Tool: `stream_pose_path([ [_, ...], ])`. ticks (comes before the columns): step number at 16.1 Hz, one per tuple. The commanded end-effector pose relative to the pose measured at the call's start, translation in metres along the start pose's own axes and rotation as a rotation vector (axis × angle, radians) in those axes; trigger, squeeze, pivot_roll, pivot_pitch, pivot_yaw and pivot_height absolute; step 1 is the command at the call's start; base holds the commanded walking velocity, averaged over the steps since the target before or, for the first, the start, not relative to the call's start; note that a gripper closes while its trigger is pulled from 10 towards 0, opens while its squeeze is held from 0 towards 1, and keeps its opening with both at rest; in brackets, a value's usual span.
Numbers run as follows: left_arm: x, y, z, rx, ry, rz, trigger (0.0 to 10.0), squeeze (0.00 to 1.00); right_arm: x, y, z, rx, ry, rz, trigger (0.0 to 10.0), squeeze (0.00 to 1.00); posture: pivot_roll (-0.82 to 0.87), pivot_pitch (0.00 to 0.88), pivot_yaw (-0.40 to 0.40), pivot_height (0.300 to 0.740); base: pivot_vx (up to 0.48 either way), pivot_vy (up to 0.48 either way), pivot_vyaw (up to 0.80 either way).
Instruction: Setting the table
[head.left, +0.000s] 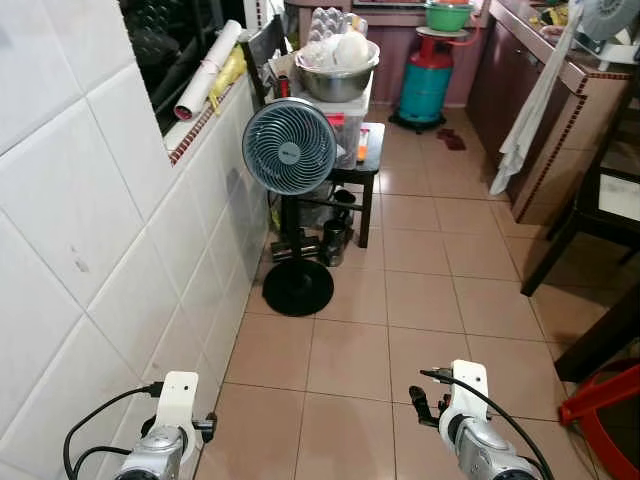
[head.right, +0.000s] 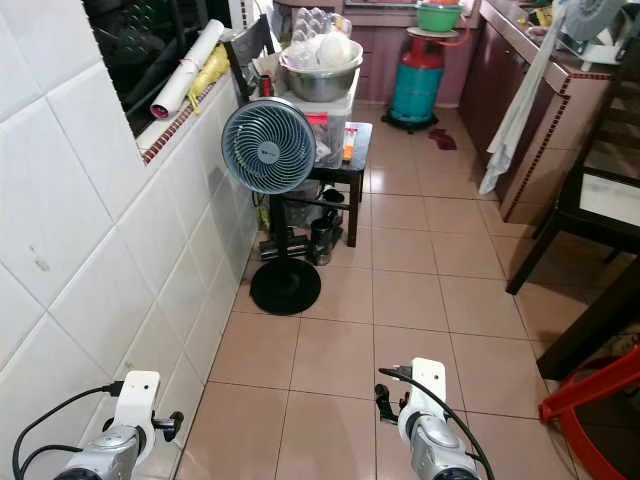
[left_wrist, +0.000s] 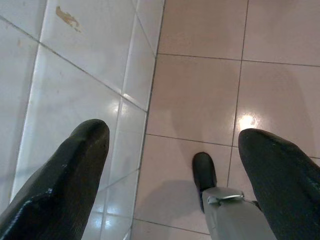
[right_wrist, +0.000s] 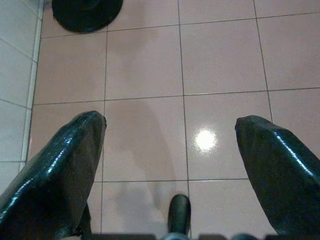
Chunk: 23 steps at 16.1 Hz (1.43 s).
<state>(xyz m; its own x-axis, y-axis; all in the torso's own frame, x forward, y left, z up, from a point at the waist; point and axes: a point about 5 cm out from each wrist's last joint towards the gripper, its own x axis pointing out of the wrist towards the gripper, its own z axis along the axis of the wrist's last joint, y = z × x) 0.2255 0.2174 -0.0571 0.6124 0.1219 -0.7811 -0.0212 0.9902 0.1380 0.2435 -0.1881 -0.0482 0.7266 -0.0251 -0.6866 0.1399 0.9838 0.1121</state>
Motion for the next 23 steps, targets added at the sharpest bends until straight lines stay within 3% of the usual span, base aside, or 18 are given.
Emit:
stream_pose_path([
  [1,0.000,0.001,-0.001,-0.005,0.011,-0.004,10.0,0.00,-0.001,-0.001,-0.004,0.015,0.022,-0.002,10.0,0.00,-0.03,0.000,-0.012,0.740,0.000,0.000,0.00],
  [3,0.000,0.000,-0.002,-0.016,0.012,-0.004,10.0,0.00,-0.001,-0.002,-0.005,0.025,0.030,-0.010,10.0,0.00,-0.03,0.000,-0.010,0.740,0.000,0.000,0.00],
  [7,0.001,-0.005,0.014,-0.145,-0.042,-0.037,10.0,0.00,-0.001,-0.002,-0.005,0.011,0.030,-0.002,10.0,0.00,-0.03,0.000,-0.010,0.740,0.000,0.000,0.00],
  [10,0.002,-0.015,0.018,-0.111,-0.033,-0.065,10.0,0.00,0.001,0.004,0.001,-0.045,0.016,0.024,10.0,0.00,-0.03,0.000,-0.007,0.740,0.000,0.000,0.00],
  [23,0.003,-0.013,0.023,-0.096,-0.039,-0.058,10.0,0.00,0.002,0.008,0.001,-0.041,0.019,0.021,10.0,0.00,-0.03,0.000,0.003,0.740,0.000,0.000,0.00],
])
